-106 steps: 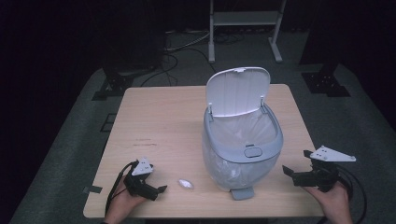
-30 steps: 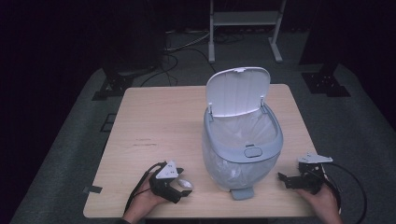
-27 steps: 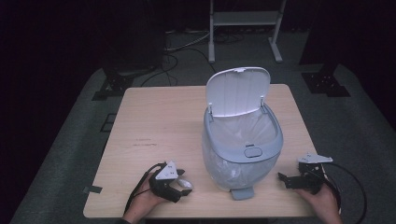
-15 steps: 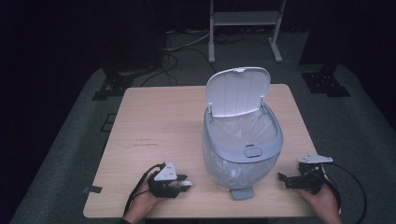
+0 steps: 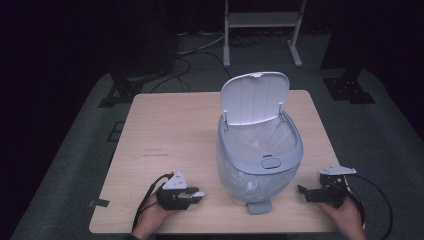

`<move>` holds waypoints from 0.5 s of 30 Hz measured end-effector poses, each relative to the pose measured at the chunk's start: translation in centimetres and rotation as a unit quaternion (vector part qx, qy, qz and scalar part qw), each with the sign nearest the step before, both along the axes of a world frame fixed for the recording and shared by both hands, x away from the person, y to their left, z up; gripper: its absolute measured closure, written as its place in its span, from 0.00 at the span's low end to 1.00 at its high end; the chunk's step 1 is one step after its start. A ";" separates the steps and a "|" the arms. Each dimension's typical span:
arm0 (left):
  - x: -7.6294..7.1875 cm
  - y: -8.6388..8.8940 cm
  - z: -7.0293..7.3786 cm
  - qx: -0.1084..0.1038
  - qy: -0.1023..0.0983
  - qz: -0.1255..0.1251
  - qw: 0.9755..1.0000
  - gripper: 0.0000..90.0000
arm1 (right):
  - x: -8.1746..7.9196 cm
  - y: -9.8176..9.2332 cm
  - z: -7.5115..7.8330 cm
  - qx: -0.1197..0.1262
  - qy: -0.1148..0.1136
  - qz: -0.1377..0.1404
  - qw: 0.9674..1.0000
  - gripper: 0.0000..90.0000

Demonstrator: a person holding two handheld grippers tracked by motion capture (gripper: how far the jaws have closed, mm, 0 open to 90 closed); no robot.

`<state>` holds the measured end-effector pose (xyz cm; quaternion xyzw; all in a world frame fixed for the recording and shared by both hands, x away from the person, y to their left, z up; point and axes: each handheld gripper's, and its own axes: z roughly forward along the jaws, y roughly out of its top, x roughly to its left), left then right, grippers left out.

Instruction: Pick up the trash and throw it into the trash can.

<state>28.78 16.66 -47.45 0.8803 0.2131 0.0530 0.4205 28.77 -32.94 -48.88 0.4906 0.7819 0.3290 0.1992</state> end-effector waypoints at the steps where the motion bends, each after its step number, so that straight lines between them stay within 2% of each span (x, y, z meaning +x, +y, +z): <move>1: 0.0 0.1 0.1 -0.003 0.001 0.002 1.000 0.71 | 0.0 0.0 0.0 0.000 0.000 0.000 1.000 0.00; 9: 0.1 0.7 1.1 -0.022 0.003 0.004 1.000 0.71 | 0.0 0.0 0.0 0.000 0.000 0.000 1.000 0.00; 15: 0.1 0.9 1.4 -0.034 0.014 0.000 0.999 0.71 | 0.0 0.0 0.0 0.000 0.000 0.000 1.000 0.00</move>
